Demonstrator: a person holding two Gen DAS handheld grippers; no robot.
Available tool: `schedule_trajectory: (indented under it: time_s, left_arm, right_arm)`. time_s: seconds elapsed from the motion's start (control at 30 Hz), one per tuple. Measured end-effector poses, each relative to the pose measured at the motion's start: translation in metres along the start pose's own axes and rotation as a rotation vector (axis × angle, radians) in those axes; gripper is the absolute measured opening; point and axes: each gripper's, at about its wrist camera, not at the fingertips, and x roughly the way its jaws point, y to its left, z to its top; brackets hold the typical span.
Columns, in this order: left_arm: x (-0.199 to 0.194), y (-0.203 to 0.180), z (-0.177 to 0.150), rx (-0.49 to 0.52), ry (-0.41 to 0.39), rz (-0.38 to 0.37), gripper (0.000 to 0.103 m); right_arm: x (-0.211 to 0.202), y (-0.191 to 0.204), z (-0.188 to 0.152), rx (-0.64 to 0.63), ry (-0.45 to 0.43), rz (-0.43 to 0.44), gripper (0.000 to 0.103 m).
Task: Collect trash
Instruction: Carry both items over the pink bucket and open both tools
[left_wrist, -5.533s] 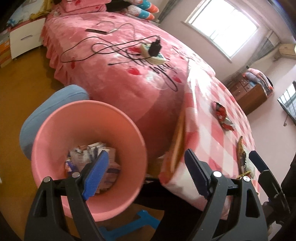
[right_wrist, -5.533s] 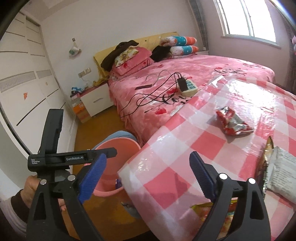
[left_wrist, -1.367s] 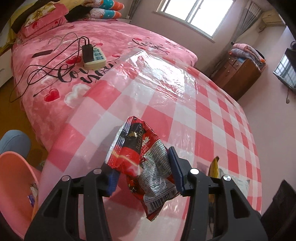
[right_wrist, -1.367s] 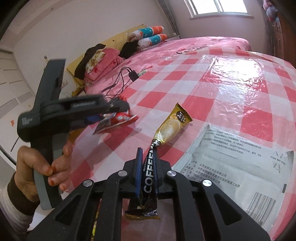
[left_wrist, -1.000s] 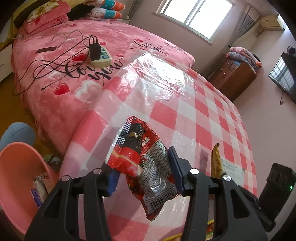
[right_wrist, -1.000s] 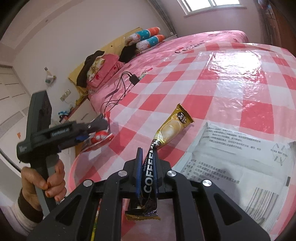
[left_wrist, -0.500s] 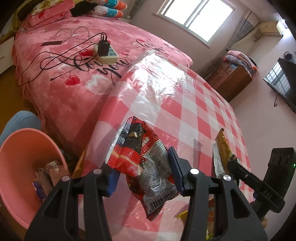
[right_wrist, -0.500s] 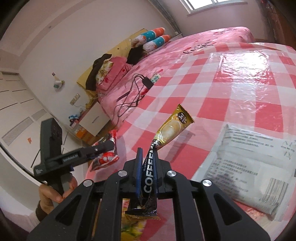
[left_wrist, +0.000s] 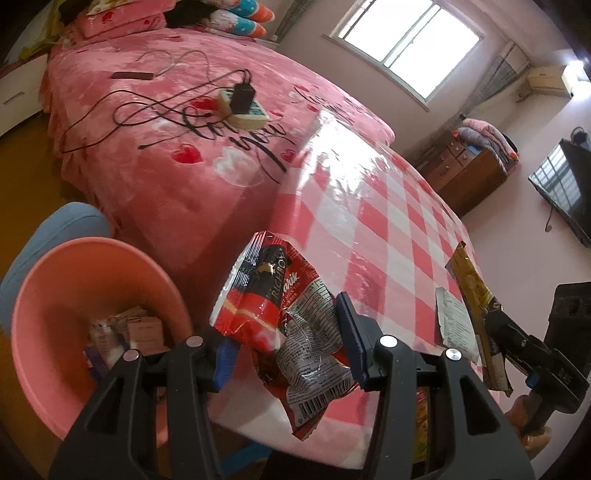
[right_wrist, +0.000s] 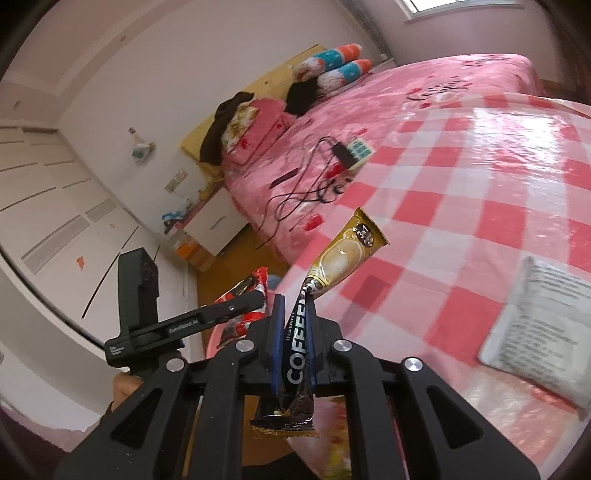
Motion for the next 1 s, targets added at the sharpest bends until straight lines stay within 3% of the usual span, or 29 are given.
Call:
schedule_trajectory:
  time_s: [0.47, 0.83, 0.93, 1.0]
  left_arm:
    - [-0.038, 0.095, -0.011, -0.156, -0.045, 0.095, 0.05]
    - [-0.052, 0.155, -0.027, -0.259, -0.052, 0.154, 0.051]
    - [-0.052, 0.172, -0.03, -0.301, -0.046, 0.161, 0.056]
    - [-0.052, 0.18, -0.032, -0.336, -0.045, 0.16, 0.066]
  right_arm:
    - [0.081, 0.094, -0.008, -0.177, 0.16, 0.09, 0.011]
    - [0.144, 0.142, -0.029, -0.253, 0.27, 0.108, 0.012]
    - [0.157, 0.148, -0.034, -0.267, 0.286, 0.098, 0.015]
    - [0.167, 0.147, -0.039, -0.26, 0.298, 0.095, 0.035]
